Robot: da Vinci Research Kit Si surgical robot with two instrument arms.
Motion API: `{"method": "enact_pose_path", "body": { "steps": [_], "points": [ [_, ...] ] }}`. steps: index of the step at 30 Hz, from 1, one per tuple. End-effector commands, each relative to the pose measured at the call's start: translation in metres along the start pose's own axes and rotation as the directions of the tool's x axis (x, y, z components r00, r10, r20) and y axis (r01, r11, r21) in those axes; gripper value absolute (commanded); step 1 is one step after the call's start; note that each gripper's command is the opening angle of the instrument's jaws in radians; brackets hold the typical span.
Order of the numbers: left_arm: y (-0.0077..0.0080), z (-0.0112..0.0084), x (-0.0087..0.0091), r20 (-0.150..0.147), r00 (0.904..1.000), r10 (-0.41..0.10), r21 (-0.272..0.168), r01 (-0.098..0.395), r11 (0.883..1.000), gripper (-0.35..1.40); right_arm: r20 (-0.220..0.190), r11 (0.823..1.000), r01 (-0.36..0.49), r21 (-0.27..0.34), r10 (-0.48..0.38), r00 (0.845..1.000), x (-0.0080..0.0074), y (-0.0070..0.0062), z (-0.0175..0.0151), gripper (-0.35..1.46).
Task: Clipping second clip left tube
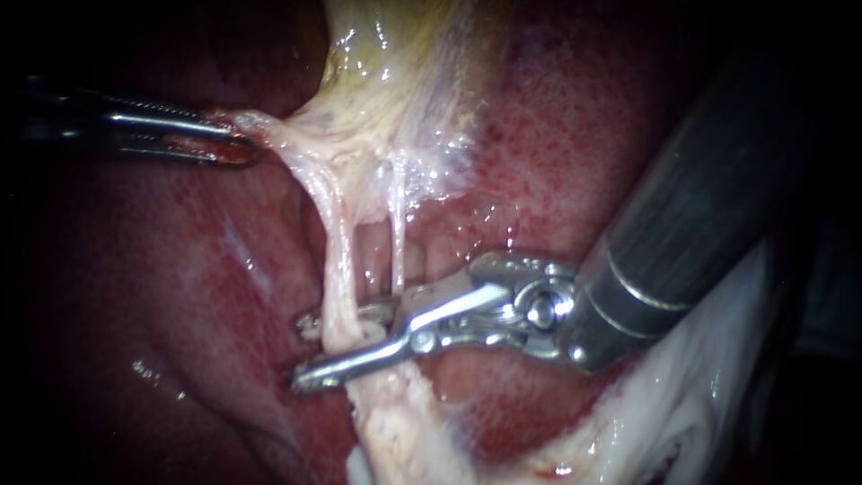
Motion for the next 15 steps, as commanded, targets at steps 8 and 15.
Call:
{"method": "enact_pose_path", "body": {
  "steps": [8, 15],
  "points": [
    [0.0, 0.0001, 0.0, 0.0, 1.0, 0.0, 0.0, 0.0, 1.0, -0.35, -0.031, 0.999, -0.022, 0.028, 0.023, 0.999, 0.0001, -0.0007, 0.0004, 0.49],
    [0.0, 0.0001, 0.0, 0.0, 1.0, 0.0, 0.0, 0.0, 1.0, -0.35, -0.024, 0.998, -0.025, 0.054, 0.026, 0.999, 0.0005, -0.0031, 0.0011, 0.49]
  ]
}}
